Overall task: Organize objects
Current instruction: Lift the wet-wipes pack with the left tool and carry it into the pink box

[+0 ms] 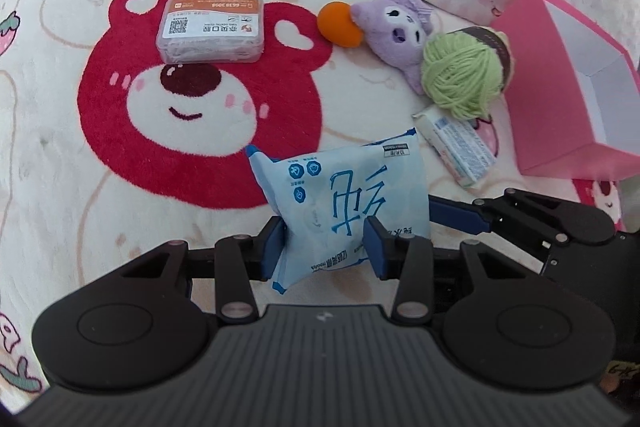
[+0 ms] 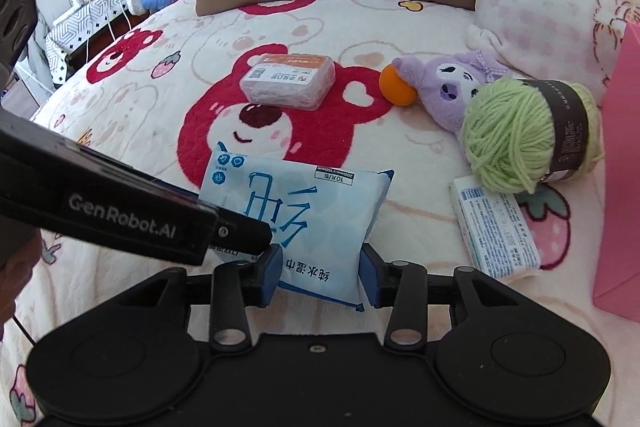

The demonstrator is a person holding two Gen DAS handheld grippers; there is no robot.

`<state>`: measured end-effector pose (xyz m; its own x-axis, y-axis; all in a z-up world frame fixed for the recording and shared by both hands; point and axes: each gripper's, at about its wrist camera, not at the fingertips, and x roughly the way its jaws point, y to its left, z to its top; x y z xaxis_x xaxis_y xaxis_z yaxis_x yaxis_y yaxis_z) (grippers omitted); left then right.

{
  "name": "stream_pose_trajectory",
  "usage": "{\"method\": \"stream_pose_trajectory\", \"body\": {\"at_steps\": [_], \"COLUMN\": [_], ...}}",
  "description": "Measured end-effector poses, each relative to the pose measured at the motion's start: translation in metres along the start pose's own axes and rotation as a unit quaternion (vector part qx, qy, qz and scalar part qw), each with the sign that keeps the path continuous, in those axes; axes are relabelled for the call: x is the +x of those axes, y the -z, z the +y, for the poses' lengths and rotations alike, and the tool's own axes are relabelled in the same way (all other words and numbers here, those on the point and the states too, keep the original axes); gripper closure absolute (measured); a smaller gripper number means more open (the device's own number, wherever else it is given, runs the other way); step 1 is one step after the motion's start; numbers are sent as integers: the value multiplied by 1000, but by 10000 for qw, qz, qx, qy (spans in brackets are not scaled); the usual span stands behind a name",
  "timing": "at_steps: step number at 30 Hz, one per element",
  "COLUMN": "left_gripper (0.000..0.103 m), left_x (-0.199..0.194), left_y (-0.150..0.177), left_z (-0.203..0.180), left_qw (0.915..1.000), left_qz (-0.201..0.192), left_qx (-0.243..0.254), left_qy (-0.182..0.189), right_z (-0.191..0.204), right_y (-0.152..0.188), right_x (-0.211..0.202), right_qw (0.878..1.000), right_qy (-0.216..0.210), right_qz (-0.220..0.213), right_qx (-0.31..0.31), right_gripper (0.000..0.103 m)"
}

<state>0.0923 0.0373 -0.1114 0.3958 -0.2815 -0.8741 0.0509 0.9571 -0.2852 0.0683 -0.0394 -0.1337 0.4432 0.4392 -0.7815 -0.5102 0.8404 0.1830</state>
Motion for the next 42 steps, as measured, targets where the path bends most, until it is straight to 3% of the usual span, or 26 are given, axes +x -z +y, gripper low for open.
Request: {"method": "stream_pose_trajectory", "body": {"at_steps": [8, 21, 33, 38, 42], "left_gripper": [59, 59, 59, 58, 58], "left_x": [-19, -54, -75, -80, -80], "left_y": [-1, 1, -6, -17, -24], "left_z": [-8, -54, -87, -99, -120], "left_qw": [9991, 9973, 9945, 9900, 9848], "left_qz": [120, 221, 257, 350, 520], "left_qx": [-40, 345, 513, 557, 751], "left_qy": [413, 607, 873, 1248, 1481], "right_z": [8, 16, -2, -13, -20], "right_y": [9, 2, -7, -7, -5], "right_x": [-30, -89, -124, -141, -152], "right_qw": [9999, 9984, 9986, 9983, 9964], "right_qy": [12, 343, 375, 430, 761], "right_qz": [-124, -338, -257, -277, -350], "right_qx": [63, 284, 270, 282, 110], "right_gripper": [34, 20, 18, 14, 14]}}
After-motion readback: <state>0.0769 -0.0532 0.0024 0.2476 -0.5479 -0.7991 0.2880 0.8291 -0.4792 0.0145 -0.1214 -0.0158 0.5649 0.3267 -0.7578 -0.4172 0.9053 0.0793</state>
